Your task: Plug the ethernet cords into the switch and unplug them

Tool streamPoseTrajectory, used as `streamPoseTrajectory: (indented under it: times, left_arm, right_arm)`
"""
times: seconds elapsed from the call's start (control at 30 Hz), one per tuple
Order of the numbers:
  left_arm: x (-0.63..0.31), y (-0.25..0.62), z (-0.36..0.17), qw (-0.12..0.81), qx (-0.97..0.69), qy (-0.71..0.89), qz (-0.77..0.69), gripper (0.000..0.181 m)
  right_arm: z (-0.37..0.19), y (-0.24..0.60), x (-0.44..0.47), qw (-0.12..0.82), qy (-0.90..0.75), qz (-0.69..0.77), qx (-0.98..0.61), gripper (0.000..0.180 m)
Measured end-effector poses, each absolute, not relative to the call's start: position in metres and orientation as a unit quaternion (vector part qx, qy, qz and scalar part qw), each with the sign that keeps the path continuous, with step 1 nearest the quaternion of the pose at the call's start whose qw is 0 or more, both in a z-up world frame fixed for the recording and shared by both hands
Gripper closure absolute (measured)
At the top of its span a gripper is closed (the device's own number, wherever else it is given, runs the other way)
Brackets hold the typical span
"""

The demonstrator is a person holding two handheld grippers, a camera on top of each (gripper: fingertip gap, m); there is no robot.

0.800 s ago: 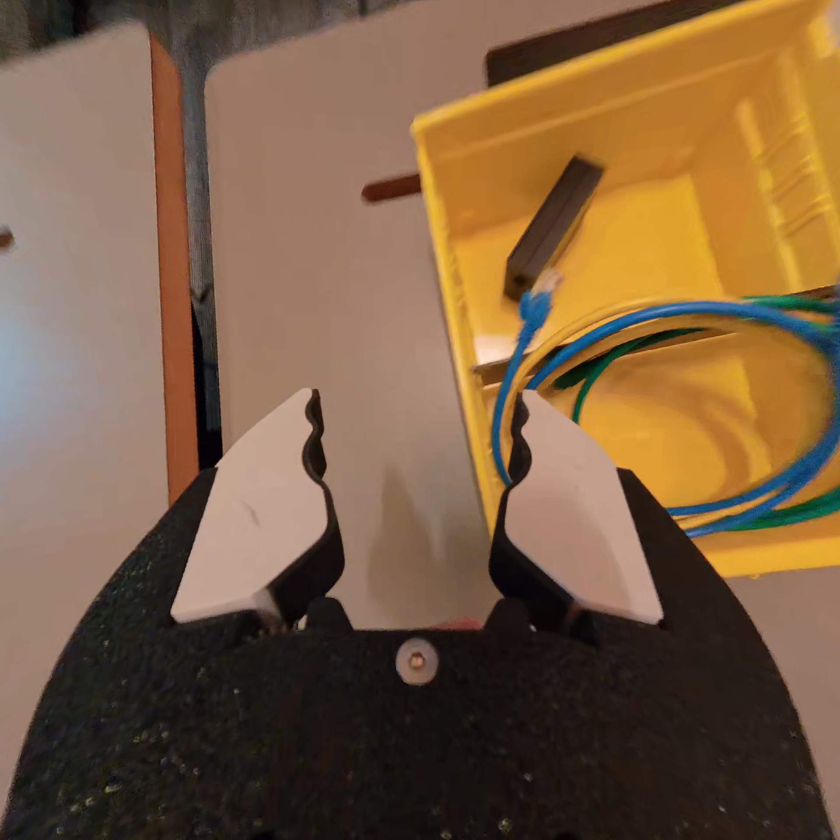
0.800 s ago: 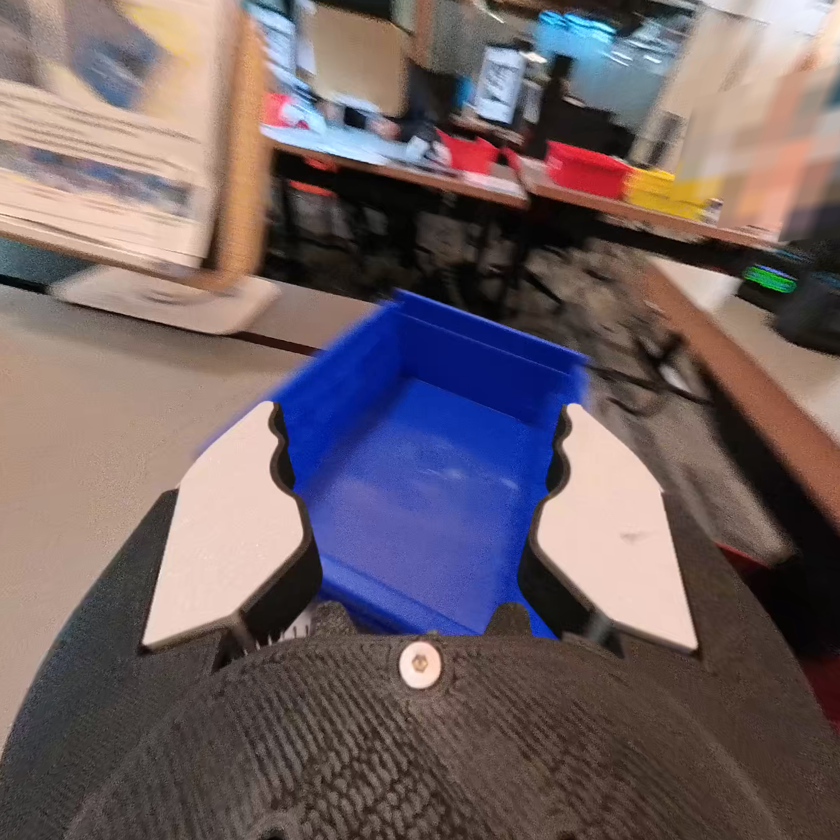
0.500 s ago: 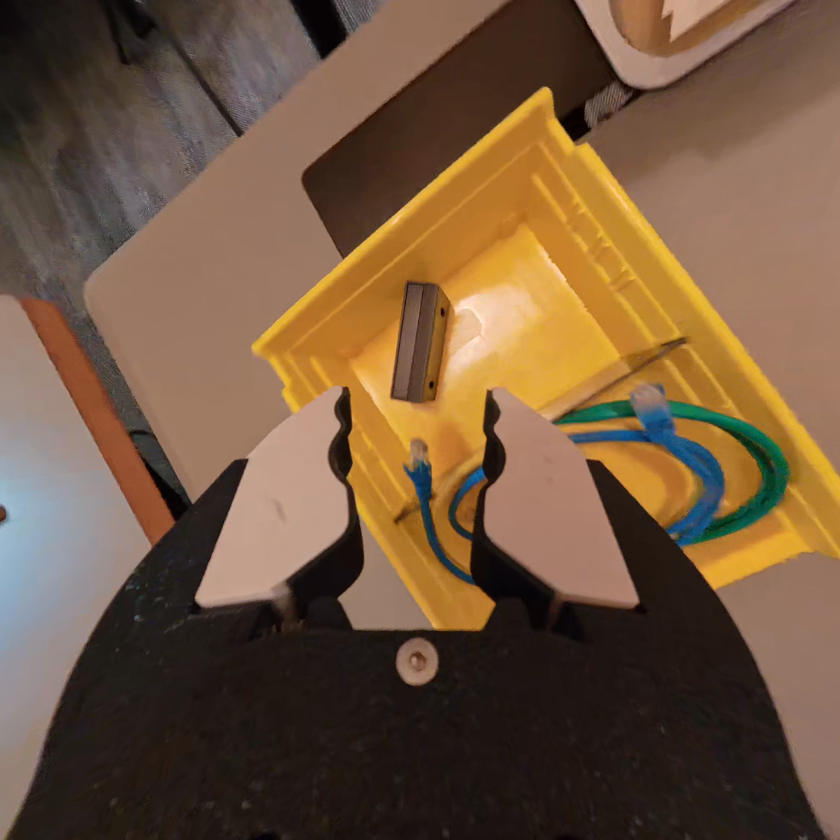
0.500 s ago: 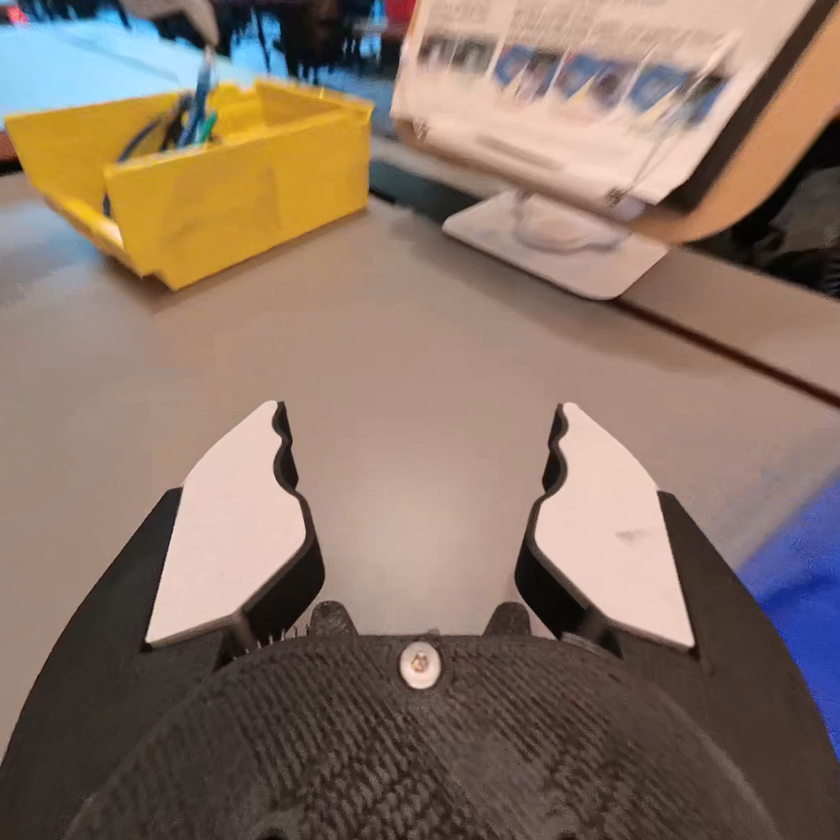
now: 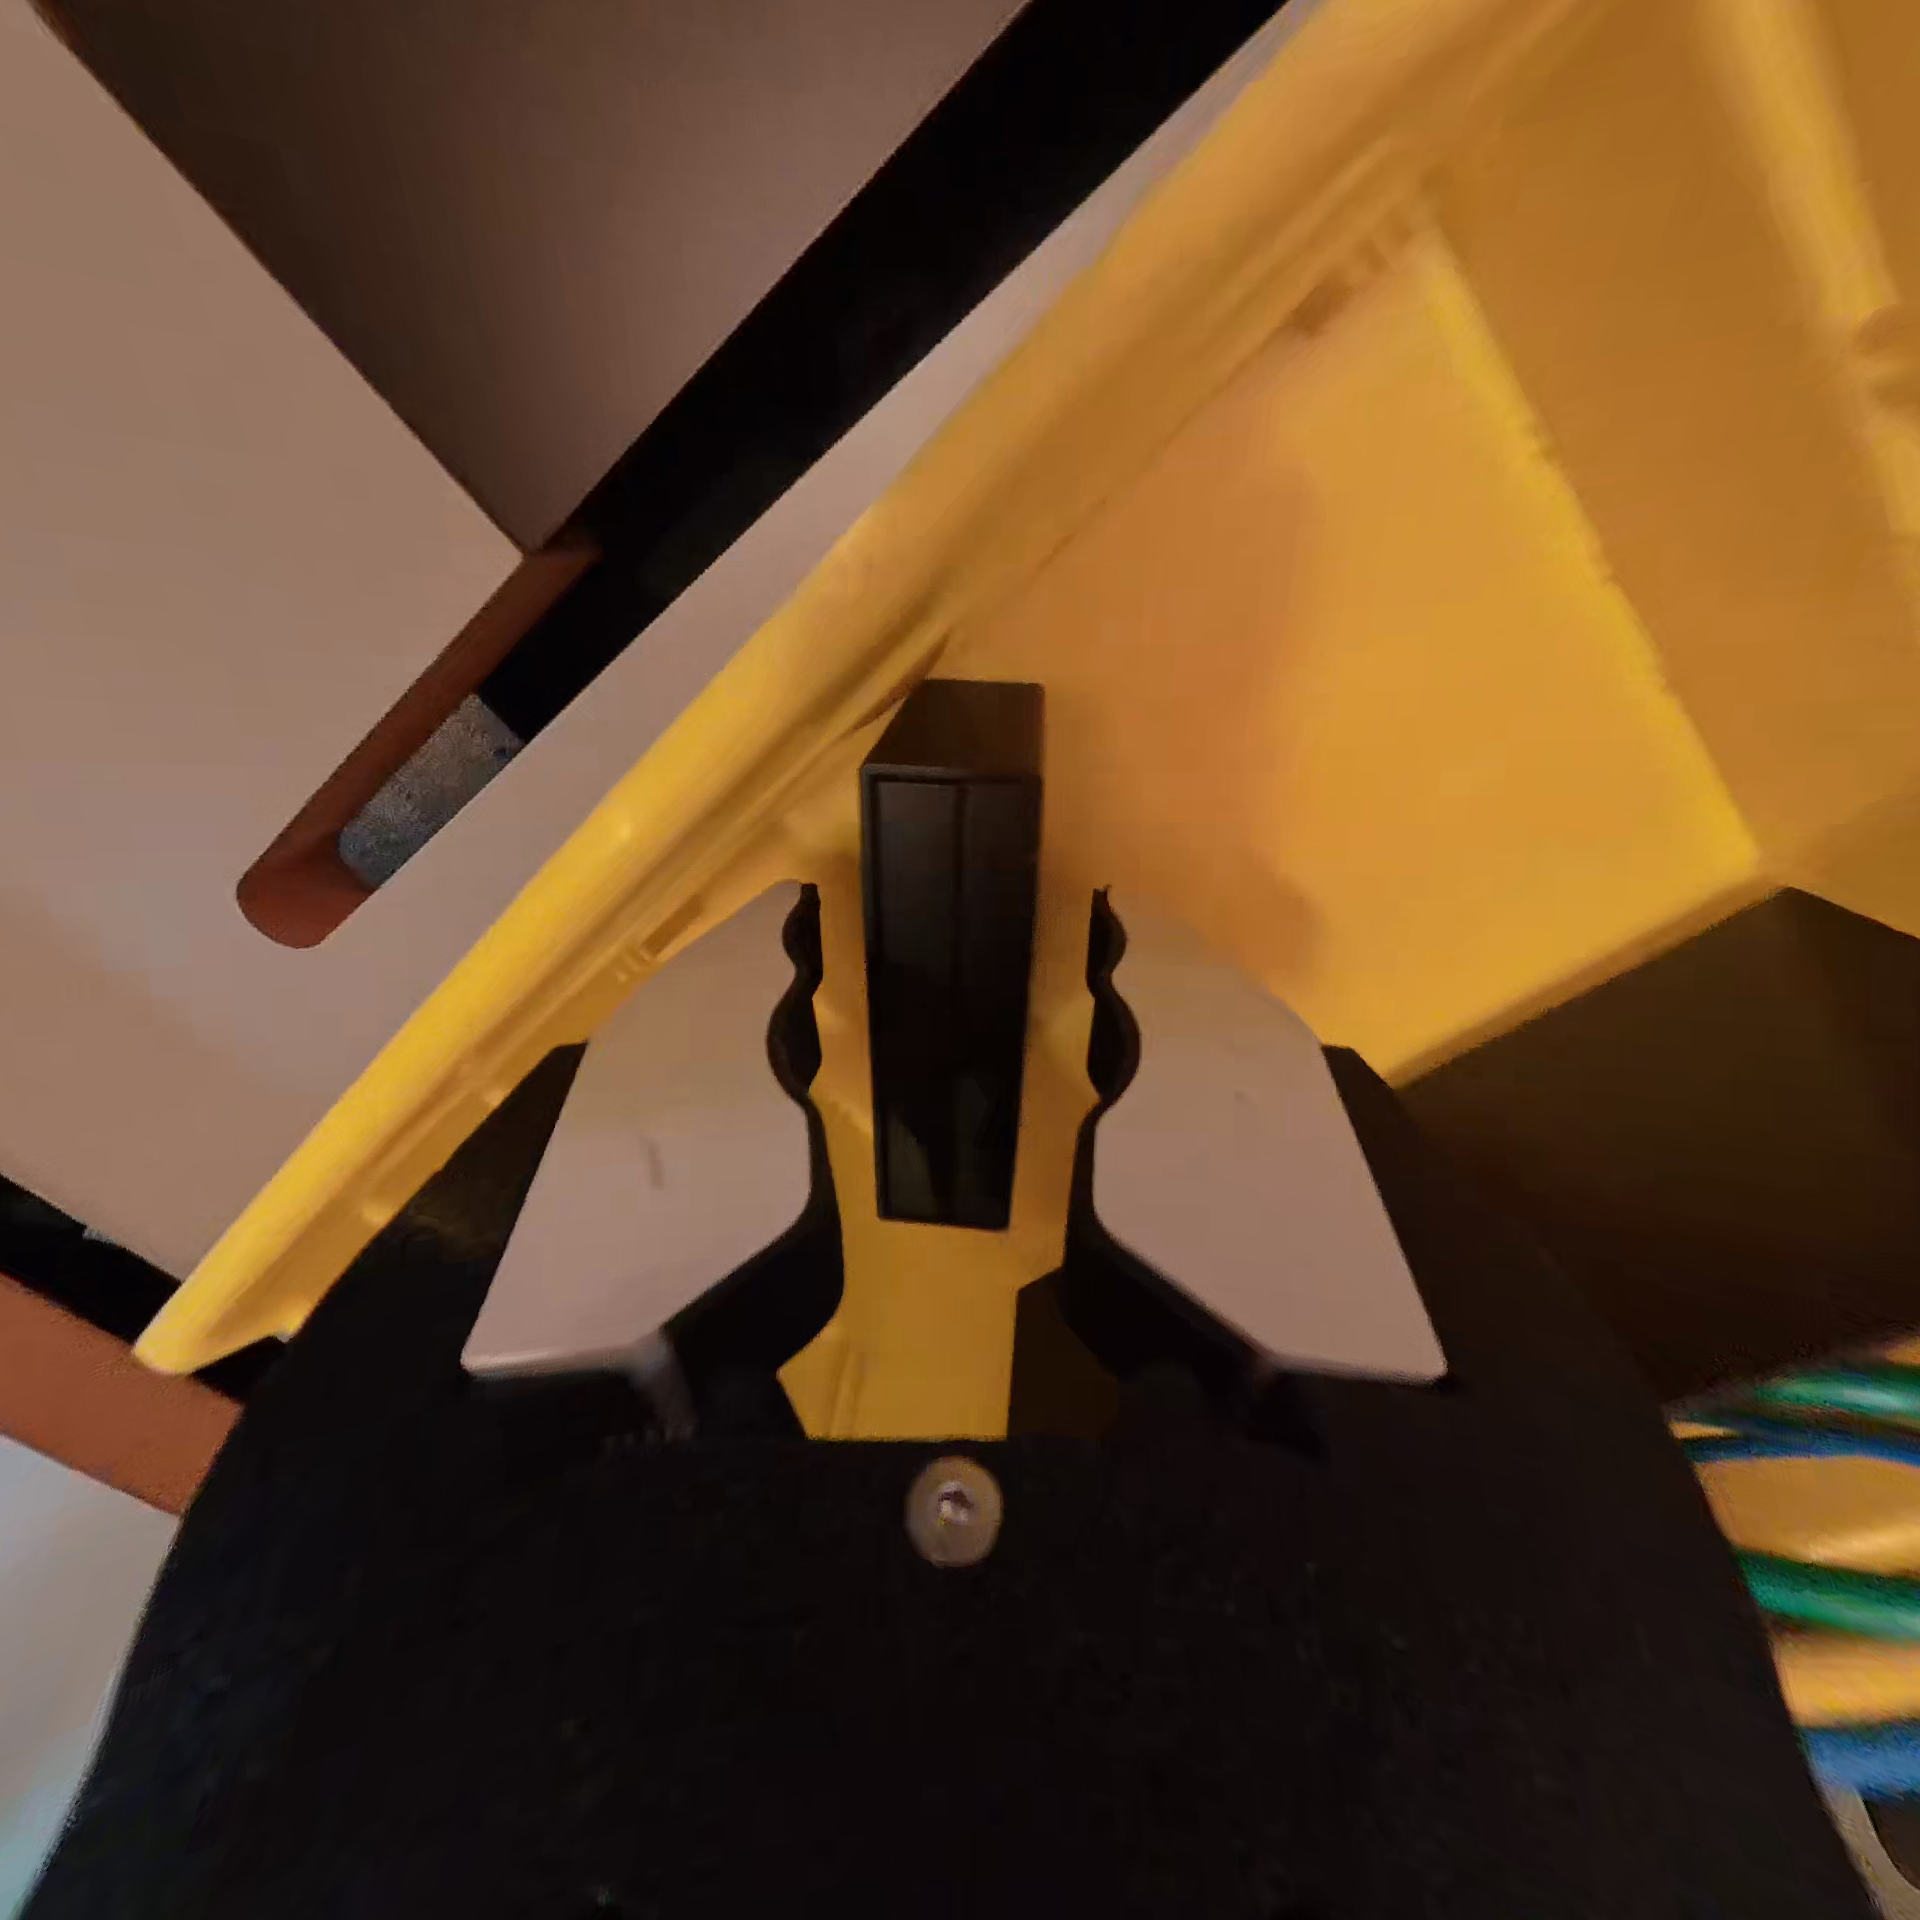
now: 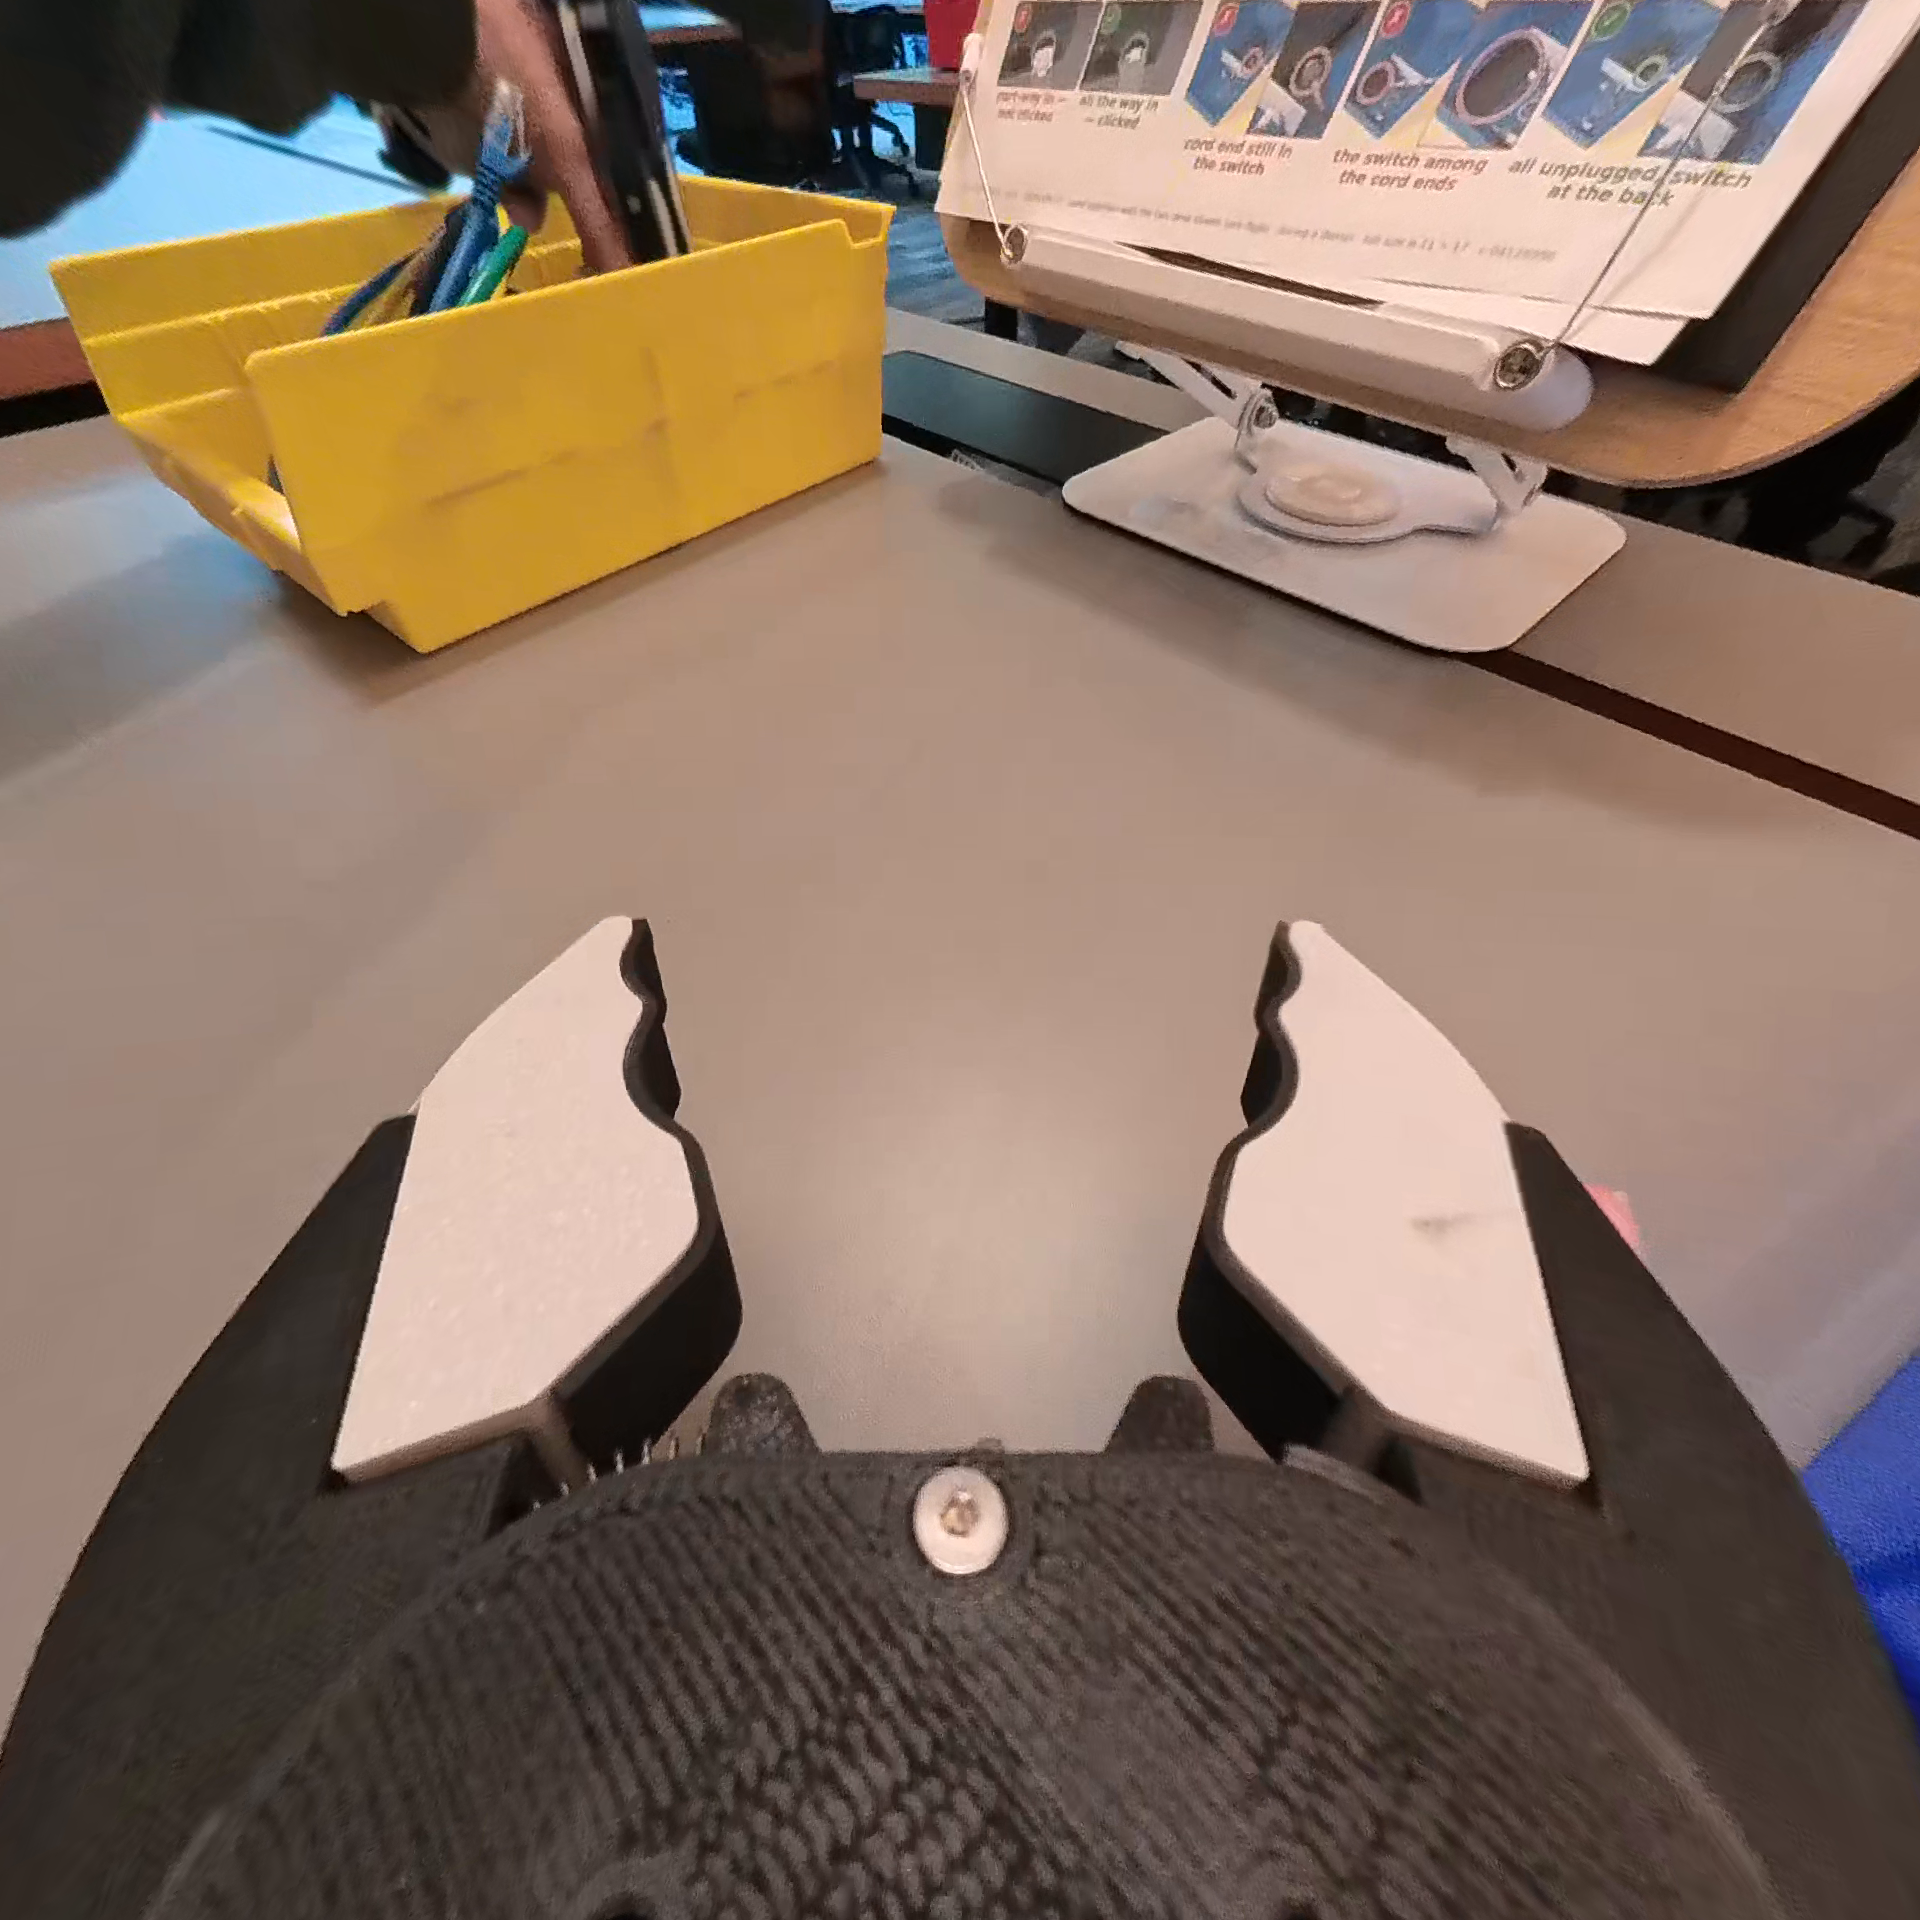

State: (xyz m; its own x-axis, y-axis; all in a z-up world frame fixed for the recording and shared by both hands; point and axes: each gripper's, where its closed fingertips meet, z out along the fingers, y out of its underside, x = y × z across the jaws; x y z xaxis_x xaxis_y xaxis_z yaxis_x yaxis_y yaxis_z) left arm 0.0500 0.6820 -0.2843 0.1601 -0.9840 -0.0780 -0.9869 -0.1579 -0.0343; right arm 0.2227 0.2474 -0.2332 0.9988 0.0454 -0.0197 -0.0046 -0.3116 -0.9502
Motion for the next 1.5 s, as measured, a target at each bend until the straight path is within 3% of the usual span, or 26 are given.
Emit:
streamPoseTrajectory:
  times: [0.03,0.27,0.43,0.5,0.6,0.8,0.97,1.1,1.17,1.2,1.43,1.47,1.5]
  left_arm:
    - [0.047,0.682,-0.289,0.030,-0.759,0.650,0.025,0.145]
    - [0.050,0.677,-0.265,0.072,-0.660,0.744,0.076,0.153]
    - [0.090,0.657,-0.176,0.281,-0.574,0.766,0.076,0.153]
    - [0.109,0.624,-0.129,0.385,-0.509,0.767,0.065,0.153]
    - [0.122,0.550,-0.075,0.512,-0.404,0.754,0.081,0.153]
    - [0.127,0.381,-0.071,0.643,-0.190,0.725,0.156,0.153]
    - [0.118,0.275,-0.100,0.690,-0.095,0.706,0.128,0.153]
    - [0.115,0.236,-0.110,0.701,-0.075,0.700,0.115,0.153]
    - [0.114,0.229,-0.110,0.704,-0.073,0.696,0.119,0.153]
    - [0.114,0.226,-0.109,0.708,-0.073,0.693,0.118,0.153]
    - [0.105,0.215,-0.101,0.695,-0.123,0.708,0.037,0.153]
    - [0.103,0.212,-0.101,0.679,-0.141,0.720,-0.002,0.151]
    - [0.099,0.210,-0.103,0.654,-0.161,0.738,-0.044,0.137]
  right_arm:
    - [-0.234,0.248,0.223,0.585,-0.012,0.020,-0.811,0.073]
    - [-0.233,0.248,0.230,0.586,0.013,0.031,-0.809,0.081]
    - [-0.231,0.247,0.235,0.594,0.027,0.005,-0.804,0.076]
    - [-0.224,0.248,0.236,0.610,0.047,0.000,-0.791,0.068]
    - [-0.200,0.252,0.214,0.639,0.059,0.057,-0.765,0.070]
    - [-0.137,0.251,0.163,0.711,0.028,0.110,-0.694,0.072]
    - [-0.117,0.237,0.136,0.739,-0.025,0.101,-0.665,0.069]
    - [-0.111,0.225,0.106,0.743,-0.099,0.110,-0.653,0.078]
    - [-0.109,0.221,0.095,0.744,-0.132,0.101,-0.648,0.096]
    - [-0.108,0.219,0.093,0.746,-0.142,0.088,-0.645,0.115]
    - [-0.091,0.209,0.086,0.749,-0.168,0.112,-0.631,0.116]
    - [-0.089,0.206,0.087,0.750,-0.180,0.114,-0.626,0.116]
    - [-0.086,0.201,0.087,0.752,-0.196,0.123,-0.618,0.116]
